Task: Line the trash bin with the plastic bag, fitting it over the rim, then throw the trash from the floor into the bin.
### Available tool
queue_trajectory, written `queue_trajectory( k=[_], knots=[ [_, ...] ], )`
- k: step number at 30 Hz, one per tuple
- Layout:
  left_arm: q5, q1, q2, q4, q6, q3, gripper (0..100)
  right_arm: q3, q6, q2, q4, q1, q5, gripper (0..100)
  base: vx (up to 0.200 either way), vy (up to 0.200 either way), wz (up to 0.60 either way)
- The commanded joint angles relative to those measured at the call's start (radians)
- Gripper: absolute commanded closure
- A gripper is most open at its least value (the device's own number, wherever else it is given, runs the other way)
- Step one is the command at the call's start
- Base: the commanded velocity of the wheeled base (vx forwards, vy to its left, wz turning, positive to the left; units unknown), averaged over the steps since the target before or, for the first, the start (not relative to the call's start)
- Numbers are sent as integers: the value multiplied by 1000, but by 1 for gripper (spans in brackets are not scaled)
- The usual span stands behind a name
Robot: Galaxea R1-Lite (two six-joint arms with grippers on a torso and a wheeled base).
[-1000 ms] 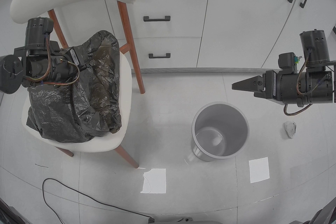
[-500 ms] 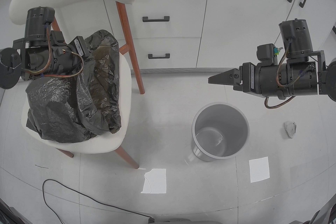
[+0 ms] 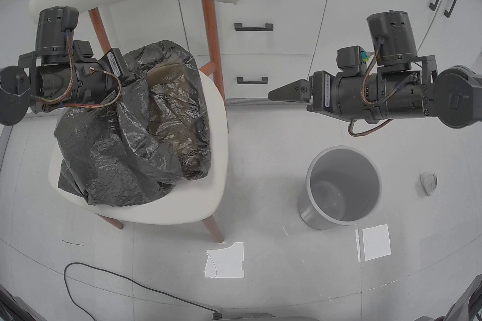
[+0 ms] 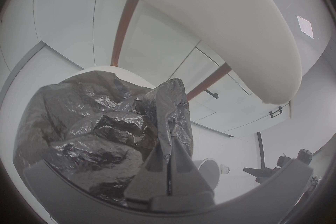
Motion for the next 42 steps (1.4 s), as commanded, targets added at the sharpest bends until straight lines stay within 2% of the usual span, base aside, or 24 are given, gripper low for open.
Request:
queue_trajectory(
  k=[1,4,16,23,32,42],
  knots=[
    [2,-2,1,-6,0,1,100,-57,2,76,-2,10,2,0,0,200,0],
    [3,-4,1,-9,1,4,100,-71,2,98,-7,22,3,0,0,200,0],
    [2,-24,-1,-42,-10,8,100,-77,3,193,-144,70,0,0,0,0,0],
    [3,-39,-1,-135,-14,44,100,-137,9,237,-136,87,6,0,0,0,0],
    [3,-40,-8,-140,-14,57,100,-307,11,337,-93,120,11,0,0,0,0],
    [2,-40,-44,-140,-17,64,100,-416,12,420,-41,145,11,0,0,0,0]
  ],
)
